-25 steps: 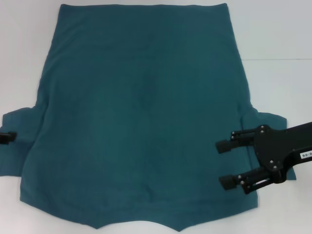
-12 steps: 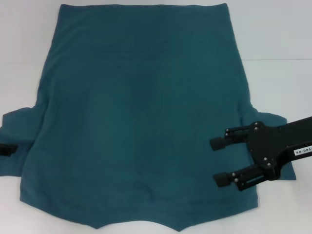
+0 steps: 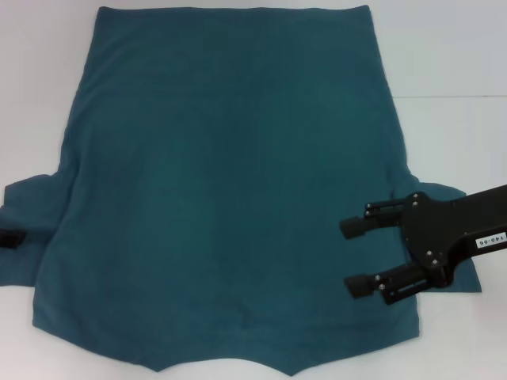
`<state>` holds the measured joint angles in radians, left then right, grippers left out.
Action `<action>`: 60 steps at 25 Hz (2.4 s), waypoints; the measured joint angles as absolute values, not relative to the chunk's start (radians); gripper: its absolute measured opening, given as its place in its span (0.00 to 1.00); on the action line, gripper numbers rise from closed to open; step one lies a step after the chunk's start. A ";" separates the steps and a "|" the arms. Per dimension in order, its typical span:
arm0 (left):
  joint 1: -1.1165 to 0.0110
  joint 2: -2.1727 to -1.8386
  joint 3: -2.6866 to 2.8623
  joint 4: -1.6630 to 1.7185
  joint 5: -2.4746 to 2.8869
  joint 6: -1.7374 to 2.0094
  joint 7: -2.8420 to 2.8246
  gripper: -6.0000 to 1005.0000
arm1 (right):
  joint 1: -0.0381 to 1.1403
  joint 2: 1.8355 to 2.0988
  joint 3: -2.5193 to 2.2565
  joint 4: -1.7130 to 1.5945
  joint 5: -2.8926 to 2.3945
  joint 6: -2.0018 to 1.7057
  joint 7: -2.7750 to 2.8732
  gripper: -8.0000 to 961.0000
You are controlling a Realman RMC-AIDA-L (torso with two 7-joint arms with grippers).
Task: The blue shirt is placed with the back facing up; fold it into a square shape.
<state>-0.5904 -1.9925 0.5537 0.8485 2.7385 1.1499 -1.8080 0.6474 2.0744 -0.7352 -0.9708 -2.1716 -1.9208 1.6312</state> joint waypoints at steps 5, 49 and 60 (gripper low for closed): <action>-0.609 -1.987 0.554 0.811 2.745 1.126 -1.804 0.86 | 0.652 2.075 -0.735 -0.973 -2.171 -1.917 1.634 0.95; -0.680 -1.953 0.773 0.989 2.859 1.258 -2.049 0.02 | 0.613 2.077 -0.700 -0.988 -2.104 -1.897 1.605 0.95; -0.711 -1.925 0.906 1.110 2.861 1.433 -2.234 0.02 | 0.592 2.077 -0.697 -0.988 -2.081 -1.895 1.560 0.95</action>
<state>-0.7110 -1.9252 0.9063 1.1098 2.8608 1.4330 -2.2341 0.5919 2.0770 -0.6971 -0.9879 -2.0806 -1.8948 1.5595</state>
